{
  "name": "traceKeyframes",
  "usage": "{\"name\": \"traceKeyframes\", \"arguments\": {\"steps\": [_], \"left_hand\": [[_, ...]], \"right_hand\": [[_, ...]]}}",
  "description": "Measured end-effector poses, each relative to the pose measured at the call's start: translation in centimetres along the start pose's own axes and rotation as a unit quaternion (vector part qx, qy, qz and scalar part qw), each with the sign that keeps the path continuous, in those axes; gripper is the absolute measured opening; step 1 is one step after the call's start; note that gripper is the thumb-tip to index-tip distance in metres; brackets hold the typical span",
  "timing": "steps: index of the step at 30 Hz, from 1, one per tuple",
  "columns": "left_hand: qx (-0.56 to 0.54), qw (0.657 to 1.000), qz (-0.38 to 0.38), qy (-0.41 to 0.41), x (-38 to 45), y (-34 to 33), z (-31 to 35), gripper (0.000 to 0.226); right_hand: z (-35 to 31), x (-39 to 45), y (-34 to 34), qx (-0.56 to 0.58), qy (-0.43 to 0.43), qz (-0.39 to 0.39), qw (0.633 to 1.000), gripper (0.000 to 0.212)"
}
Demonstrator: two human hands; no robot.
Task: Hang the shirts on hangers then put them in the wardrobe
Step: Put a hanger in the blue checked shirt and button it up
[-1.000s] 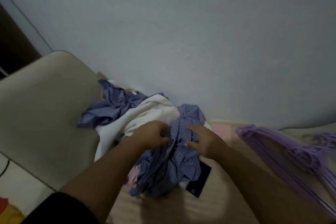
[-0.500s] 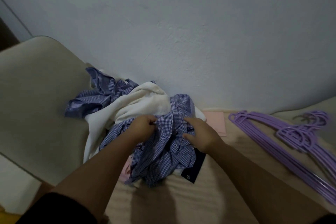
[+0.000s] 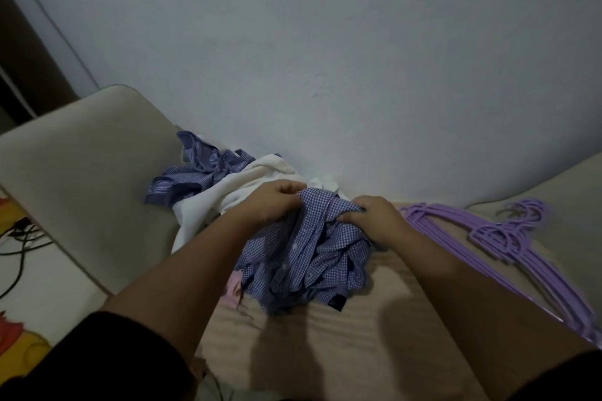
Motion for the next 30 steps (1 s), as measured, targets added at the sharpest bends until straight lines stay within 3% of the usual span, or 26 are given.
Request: {"name": "traceKeyframes", "arguments": {"steps": [2, 5, 6, 7, 9, 12, 16, 19, 23, 26, 27, 30], "left_hand": [[0.011, 0.998, -0.055, -0.016, -0.8, -1.4, 1.2, 0.032], [0.1, 0.992, -0.066, -0.027, -1.5, -2.9, 2.3, 0.093], [0.128, 0.99, -0.052, -0.04, -1.8, -3.3, 2.6, 0.097], [0.144, 0.987, -0.034, -0.06, -2.0, -3.6, 2.9, 0.088], [0.151, 0.984, 0.012, -0.093, -2.8, -3.6, 3.7, 0.047], [0.111, 0.987, 0.051, -0.107, -3.7, -2.7, 4.4, 0.018], [0.054, 0.993, 0.041, -0.1, -4.7, -0.8, 5.5, 0.02], [0.059, 0.993, 0.044, -0.093, -5.1, 0.7, 6.0, 0.03], [0.061, 0.994, 0.052, -0.08, -5.3, 1.8, 6.6, 0.046], [0.059, 0.993, 0.049, -0.091, -5.4, 1.1, 8.4, 0.051], [0.059, 0.993, 0.041, -0.095, -5.4, 0.6, 9.2, 0.052], [0.065, 0.993, -0.006, -0.096, -5.5, -1.9, 11.2, 0.051]], "right_hand": [[-1.0, -0.8, 1.2, 0.031, -0.003, 0.025, 0.999, 0.024], [-2.3, -2.2, 2.5, 0.107, -0.015, 0.046, 0.993, 0.021], [-2.6, -2.6, 2.8, 0.132, -0.019, 0.046, 0.99, 0.016], [-2.8, -3.0, 3.0, 0.161, -0.023, 0.049, 0.986, 0.011], [-3.1, -3.8, 3.3, 0.228, -0.022, 0.058, 0.972, 0.01], [-3.2, -4.7, 3.2, 0.292, -0.019, 0.044, 0.955, 0.03], [-3.1, -5.6, 1.9, 0.133, -0.042, -0.039, 0.989, 0.015], [-3.2, -5.3, 3.4, 0.106, -0.046, 0.052, 0.992, 0.011], [-5.1, -5.8, 7.7, 0.186, -0.027, 0.153, 0.97, 0.012], [-5.9, -6.1, 10.6, 0.15, -0.028, 0.165, 0.974, 0.005], [-6.2, -6.3, 11.1, 0.12, -0.032, 0.151, 0.981, 0.009], [-7.1, -6.8, 11.3, 0.029, -0.001, 0.093, 0.995, 0.068]]}}
Point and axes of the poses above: each hand's wrist, its own x-axis towards the middle knuckle, its own y-axis out of the back of the hand, z = x × y, the point moved 4 cm from there along x, towards the middle knuckle, and after that the axes turned 10 degrees about y, right-handed, at the moved point
